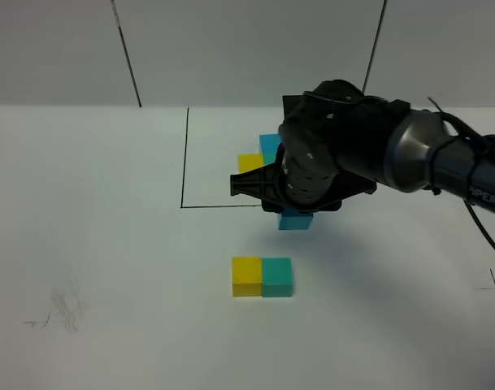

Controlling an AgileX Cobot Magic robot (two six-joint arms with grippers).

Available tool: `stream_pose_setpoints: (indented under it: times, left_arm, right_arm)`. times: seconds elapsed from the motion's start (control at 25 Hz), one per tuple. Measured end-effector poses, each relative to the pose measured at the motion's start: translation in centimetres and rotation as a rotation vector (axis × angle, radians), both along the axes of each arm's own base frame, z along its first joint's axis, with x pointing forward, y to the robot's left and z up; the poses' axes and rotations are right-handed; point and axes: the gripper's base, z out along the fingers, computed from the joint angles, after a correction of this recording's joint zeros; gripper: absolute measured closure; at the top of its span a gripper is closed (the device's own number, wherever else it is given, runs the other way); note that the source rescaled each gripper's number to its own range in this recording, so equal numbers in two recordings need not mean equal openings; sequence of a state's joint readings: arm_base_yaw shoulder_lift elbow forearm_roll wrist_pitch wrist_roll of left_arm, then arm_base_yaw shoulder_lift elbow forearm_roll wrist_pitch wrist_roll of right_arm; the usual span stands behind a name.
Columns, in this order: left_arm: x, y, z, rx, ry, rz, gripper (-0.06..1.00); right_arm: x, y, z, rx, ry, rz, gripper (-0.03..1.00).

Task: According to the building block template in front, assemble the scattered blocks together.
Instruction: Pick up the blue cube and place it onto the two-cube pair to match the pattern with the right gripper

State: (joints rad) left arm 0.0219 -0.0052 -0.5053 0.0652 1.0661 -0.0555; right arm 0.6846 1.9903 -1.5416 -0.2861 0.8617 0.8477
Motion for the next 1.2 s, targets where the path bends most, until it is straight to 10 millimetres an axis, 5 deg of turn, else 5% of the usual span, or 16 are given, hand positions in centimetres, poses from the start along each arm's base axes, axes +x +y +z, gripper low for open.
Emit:
stream_pose_setpoints:
  times: [0.44, 1.2]
  left_arm:
    - [0.0, 0.0, 0.0, 0.0, 0.0, 0.0, 0.58]
    - [0.0, 0.0, 0.0, 0.0, 0.0, 0.0, 0.58]
  right_arm:
    - [2.2, 2.5, -1.4, -0.117, 0.094, -0.045, 0.7]
    - [2.2, 3.4, -3.9, -0.11, 0.162, -0.047, 0.7]
